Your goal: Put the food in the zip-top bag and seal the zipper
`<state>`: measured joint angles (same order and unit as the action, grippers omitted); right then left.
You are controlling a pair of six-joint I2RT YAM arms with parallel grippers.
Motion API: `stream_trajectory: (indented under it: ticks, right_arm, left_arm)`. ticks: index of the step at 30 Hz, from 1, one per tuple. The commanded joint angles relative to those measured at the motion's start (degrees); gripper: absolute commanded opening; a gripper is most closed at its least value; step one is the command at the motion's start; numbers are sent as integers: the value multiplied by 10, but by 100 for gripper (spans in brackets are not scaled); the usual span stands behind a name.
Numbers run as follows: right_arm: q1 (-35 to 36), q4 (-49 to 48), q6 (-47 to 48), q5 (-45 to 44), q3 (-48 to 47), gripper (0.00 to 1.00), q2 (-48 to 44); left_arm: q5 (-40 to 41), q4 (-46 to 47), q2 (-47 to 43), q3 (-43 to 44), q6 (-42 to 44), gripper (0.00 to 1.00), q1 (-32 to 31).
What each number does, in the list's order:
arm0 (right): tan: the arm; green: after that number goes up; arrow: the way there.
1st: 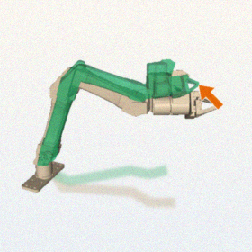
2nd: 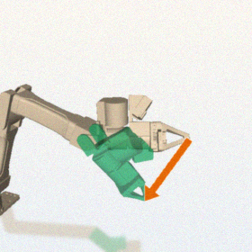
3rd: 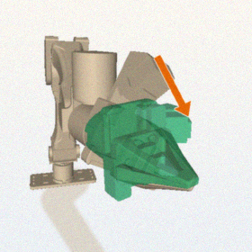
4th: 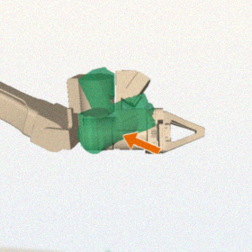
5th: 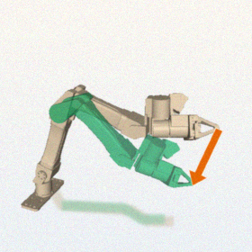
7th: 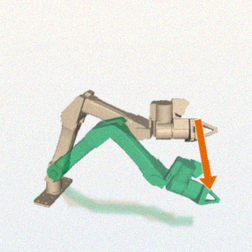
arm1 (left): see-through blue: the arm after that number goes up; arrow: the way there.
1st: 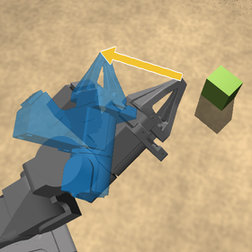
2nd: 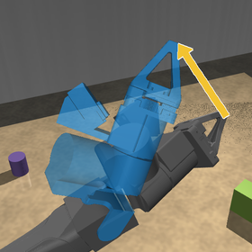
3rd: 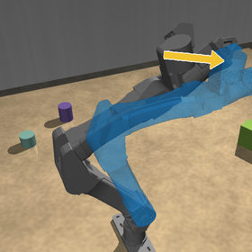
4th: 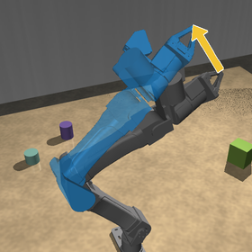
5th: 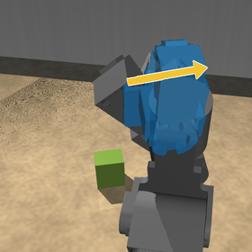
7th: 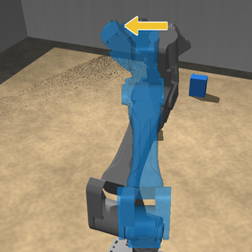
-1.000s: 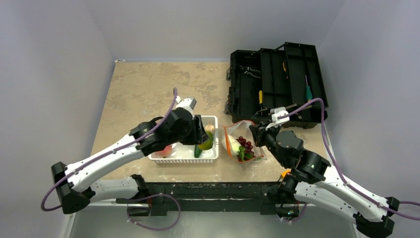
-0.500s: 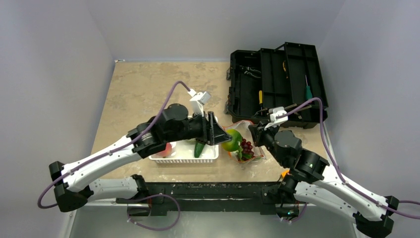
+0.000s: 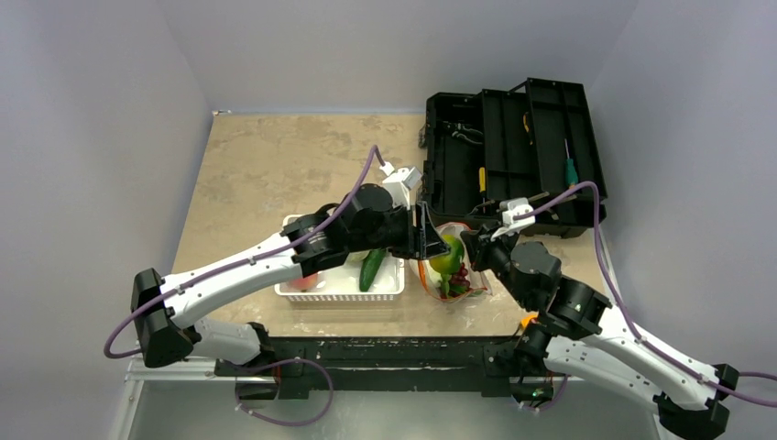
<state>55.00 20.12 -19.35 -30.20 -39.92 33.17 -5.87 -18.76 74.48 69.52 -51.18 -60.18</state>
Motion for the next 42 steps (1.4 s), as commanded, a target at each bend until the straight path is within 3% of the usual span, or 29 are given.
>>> stream_trajectory:
  ticks: [1,5,8,18,29,38,42]
  right_arm:
    - [1,-16,1,5,-15,0,10]
    - [1,-13,3,4,-15,0,4]
    - [1,-13,1,4,-13,0,-3]
    - [1,-18,-2,3,-5,0,0]
    - [1,-22,1,2,-7,0,9]
    - [1,-14,1,0,-9,0,12]
    - [1,-31,1,1,4,0,9]
  left_arm:
    - [28,-1,21,46,16,49,-2]
    - [39,-11,35,54,18,77,-2]
    - [33,-2,31,48,15,85,-2]
    - [34,-31,-45,12,32,89,0]
    - [137,-154,-217,-48,49,92,18]
    - [263,-334,-228,-63,58,93,48]
    - [292,-365,-219,-98,29,91,75]
